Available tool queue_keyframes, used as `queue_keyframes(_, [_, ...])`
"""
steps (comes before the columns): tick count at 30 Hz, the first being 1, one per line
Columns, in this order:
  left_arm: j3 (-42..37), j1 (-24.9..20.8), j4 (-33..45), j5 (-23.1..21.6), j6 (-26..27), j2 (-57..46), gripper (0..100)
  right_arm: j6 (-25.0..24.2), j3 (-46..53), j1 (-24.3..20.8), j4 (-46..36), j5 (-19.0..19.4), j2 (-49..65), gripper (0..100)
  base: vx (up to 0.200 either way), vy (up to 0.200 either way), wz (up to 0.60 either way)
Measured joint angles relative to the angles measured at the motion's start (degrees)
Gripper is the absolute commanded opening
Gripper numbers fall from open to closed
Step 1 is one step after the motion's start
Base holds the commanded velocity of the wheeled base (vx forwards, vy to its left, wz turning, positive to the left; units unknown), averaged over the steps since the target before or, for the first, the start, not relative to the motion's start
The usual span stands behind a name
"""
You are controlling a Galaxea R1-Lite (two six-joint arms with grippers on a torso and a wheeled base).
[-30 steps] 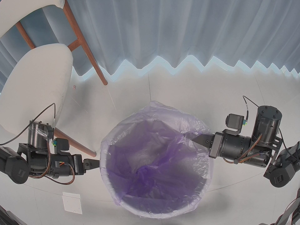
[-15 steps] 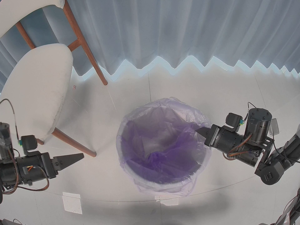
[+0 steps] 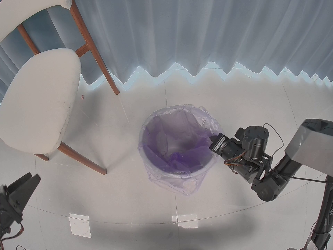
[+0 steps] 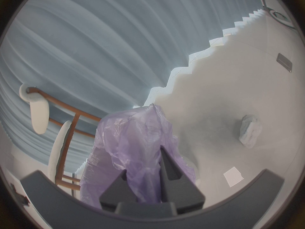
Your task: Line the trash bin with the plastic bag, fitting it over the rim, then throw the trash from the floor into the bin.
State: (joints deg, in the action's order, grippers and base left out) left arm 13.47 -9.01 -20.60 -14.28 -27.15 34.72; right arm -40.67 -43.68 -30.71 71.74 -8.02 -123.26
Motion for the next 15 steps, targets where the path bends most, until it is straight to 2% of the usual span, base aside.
queue_keyframes(5, [-2.1, -1.35, 6.18, 0.76, 3.17, -11.11, 100, -1.8, -5.96, 0.0, 2.35, -3.08, -6.14, 0, 0.0, 0.0, 0.0])
queue_keyframes(10, [-3.06, -4.24, 16.01, 2.05, 10.08, -20.58, 100, -2.24, -11.14, 0.0, 5.77, -6.47, -11.86, 0, 0.0, 0.0, 0.0])
queue_keyframes(13, [-3.19, -4.11, 18.75, 5.24, 12.84, -24.27, 100, -1.56, -13.07, -0.07, 8.09, -7.28, -14.59, 0, 0.0, 0.0, 0.0])
queue_keyframes(15, [-3.25, -3.69, 19.32, 9.17, 14.09, -26.06, 100, -0.06, -13.96, -0.07, 9.91, -7.5, -16.3, 0, 0.0, 0.0, 0.0])
